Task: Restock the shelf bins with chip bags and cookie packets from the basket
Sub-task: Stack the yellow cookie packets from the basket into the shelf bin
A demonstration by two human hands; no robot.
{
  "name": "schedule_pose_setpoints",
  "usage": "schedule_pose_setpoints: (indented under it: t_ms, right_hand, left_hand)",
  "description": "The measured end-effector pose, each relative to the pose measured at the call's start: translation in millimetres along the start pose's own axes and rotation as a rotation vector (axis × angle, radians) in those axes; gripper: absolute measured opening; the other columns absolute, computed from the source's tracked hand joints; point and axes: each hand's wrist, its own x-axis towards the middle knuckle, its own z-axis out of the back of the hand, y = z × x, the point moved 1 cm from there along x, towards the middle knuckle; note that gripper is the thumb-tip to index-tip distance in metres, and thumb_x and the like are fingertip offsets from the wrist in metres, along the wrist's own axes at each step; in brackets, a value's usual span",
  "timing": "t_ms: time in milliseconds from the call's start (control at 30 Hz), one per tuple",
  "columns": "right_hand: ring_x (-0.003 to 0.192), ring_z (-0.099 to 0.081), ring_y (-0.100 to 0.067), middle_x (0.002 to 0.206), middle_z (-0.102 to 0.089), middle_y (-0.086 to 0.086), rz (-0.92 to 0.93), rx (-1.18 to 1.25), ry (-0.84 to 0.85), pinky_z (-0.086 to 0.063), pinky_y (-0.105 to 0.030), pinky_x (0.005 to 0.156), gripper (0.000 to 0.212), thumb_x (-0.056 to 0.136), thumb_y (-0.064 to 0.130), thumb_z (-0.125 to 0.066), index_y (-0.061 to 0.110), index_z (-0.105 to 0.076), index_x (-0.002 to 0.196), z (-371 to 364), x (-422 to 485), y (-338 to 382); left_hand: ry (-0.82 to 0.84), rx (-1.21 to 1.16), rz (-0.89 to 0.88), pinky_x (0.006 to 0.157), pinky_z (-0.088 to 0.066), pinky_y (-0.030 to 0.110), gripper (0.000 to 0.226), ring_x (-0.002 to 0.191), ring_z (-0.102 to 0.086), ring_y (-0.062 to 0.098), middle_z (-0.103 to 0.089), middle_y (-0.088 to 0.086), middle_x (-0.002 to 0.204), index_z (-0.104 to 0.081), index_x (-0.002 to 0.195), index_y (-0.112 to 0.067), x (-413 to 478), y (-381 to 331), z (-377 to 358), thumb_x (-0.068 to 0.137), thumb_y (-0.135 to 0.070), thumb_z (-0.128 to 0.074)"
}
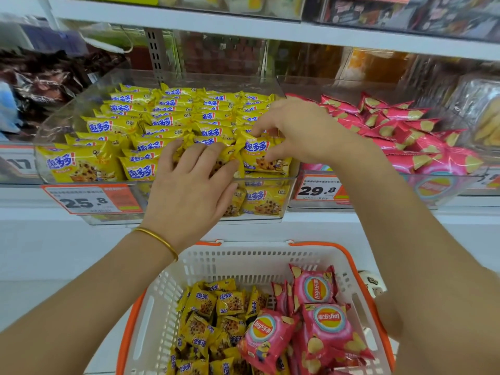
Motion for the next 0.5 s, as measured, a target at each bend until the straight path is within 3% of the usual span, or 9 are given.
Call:
schedule_pose_setpoints:
  t_ms: [100, 233, 367, 500]
  right_hand:
    - [0.113, -0.048, -0.022, 0.103, -0.043, 0.006, 0.016, 0.000, 0.024, -0.037, -0.034, 0.085, 0.050, 0.080, 0.035, -0.072, 0.030, -0.055, 0.127, 1, 3, 2]
    - [0.113, -0.049, -0.025, 0.110, -0.047, 0.000, 0.048, -0.035, 0.063, -0.044, -0.038, 0.087, 0.052, 0.080, 0.033, -0.072, 0.029, -0.054, 0.129, -5, 11, 4]
    - [0.113, -0.046, -0.025, 0.102, -0.038, 0.001, 0.068, -0.023, 0.081, -0.040, -0.036, 0.086, 0.050, 0.083, 0.034, -0.069, 0.028, -0.055, 0.130, -11, 13, 6]
    - [0.117, -0.044, -0.025, 0.119, -0.051, -0.004, 0.046, -0.053, -0.037, -0.040, -0.041, 0.095, 0.048, 0.086, 0.029, -0.066, 0.026, -0.053, 0.132, -14, -1, 9]
  left_hand:
    - [0.011, 0.016, 0.008, 0.103, -0.032, 0.054, 0.035, 0.106, -0.056, 0.035, -0.059, 0.011, 0.122, -0.064, 0.114, -0.017, -1, 1, 2, 0.096, -0.034, -0.039]
    - [0.057, 0.033, 0.014, 0.104, -0.030, 0.055, 0.037, 0.110, -0.055, 0.035, -0.057, 0.012, 0.127, -0.061, 0.118, -0.017, -3, 2, 4, 0.096, -0.036, -0.039]
    - [0.142, 0.015, -0.014, 0.106, -0.027, 0.059, 0.044, 0.114, -0.053, 0.035, -0.054, 0.013, 0.132, -0.060, 0.122, -0.017, -4, 1, 3, 0.094, -0.042, -0.037]
    - [0.180, -0.023, -0.021, 0.107, -0.023, 0.061, 0.046, 0.119, -0.050, 0.034, -0.052, 0.013, 0.136, -0.059, 0.123, -0.017, -5, 1, 7, 0.095, -0.043, -0.035]
